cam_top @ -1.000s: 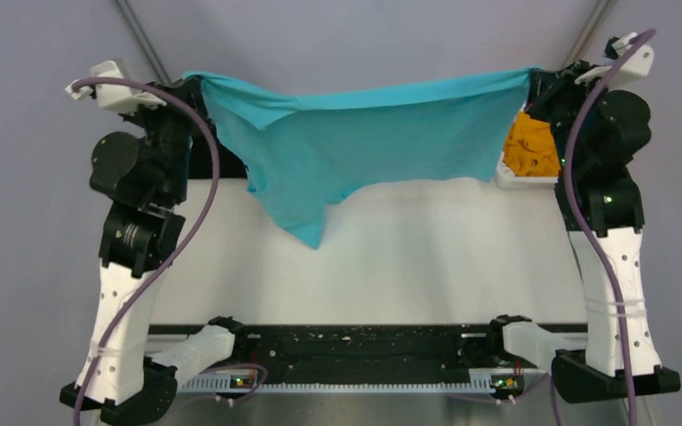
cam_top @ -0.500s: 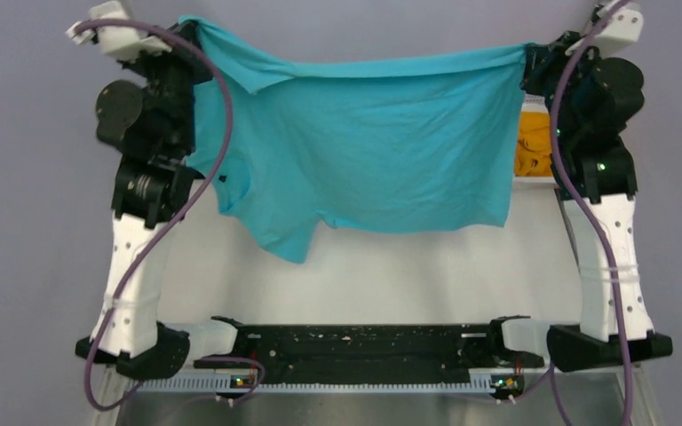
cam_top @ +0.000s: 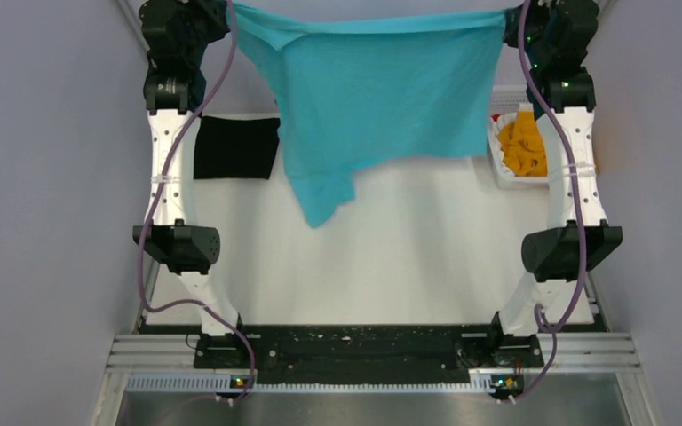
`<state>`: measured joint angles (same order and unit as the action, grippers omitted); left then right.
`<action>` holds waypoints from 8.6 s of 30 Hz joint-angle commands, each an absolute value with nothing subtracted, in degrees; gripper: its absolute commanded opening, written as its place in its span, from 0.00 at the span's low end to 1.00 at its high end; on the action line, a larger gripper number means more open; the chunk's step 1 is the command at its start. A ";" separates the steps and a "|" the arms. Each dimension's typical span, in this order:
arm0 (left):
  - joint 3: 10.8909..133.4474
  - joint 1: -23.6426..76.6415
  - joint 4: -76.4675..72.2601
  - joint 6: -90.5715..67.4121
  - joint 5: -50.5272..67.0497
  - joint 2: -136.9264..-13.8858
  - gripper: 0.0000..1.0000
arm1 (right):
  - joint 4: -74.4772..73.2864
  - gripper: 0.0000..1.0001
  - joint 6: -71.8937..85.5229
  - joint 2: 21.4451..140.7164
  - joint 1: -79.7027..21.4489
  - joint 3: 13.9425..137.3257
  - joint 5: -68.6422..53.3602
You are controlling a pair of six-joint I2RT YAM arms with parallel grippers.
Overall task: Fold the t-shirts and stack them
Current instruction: Flatten out the tshirt, then grab the side of the flattened tshirt closest away from the robot with both arms
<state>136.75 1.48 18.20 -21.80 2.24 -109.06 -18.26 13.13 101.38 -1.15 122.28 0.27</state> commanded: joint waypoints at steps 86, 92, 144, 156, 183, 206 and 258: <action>54.73 4.31 25.08 -38.59 14.85 -93.09 0.99 | -12.16 0.99 3.17 86.18 -47.93 57.18 -35.83; 56.79 3.75 23.05 -36.19 7.12 -98.39 0.99 | -2.59 0.98 2.47 97.06 -57.70 60.51 -34.83; 56.77 4.46 38.76 -33.44 12.11 -81.82 0.99 | -7.24 0.99 12.66 81.15 -56.29 56.34 -7.12; 49.87 10.21 32.20 -37.92 12.86 -85.27 0.99 | -17.23 0.99 30.95 72.07 -26.45 42.77 8.85; 50.30 15.78 51.68 -35.26 4.76 -68.11 0.99 | -27.67 0.99 42.39 59.43 -23.13 38.12 22.37; 29.40 47.03 48.85 -68.11 -2.73 -59.85 0.54 | -24.91 0.99 34.83 67.74 -19.86 40.96 20.97; 32.20 45.78 44.84 -61.37 4.28 -57.62 0.00 | -34.72 0.33 59.50 49.24 -12.44 19.33 21.64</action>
<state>30.02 46.44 46.04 -62.43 3.68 -58.85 -37.10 58.26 47.62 -12.95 20.64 22.68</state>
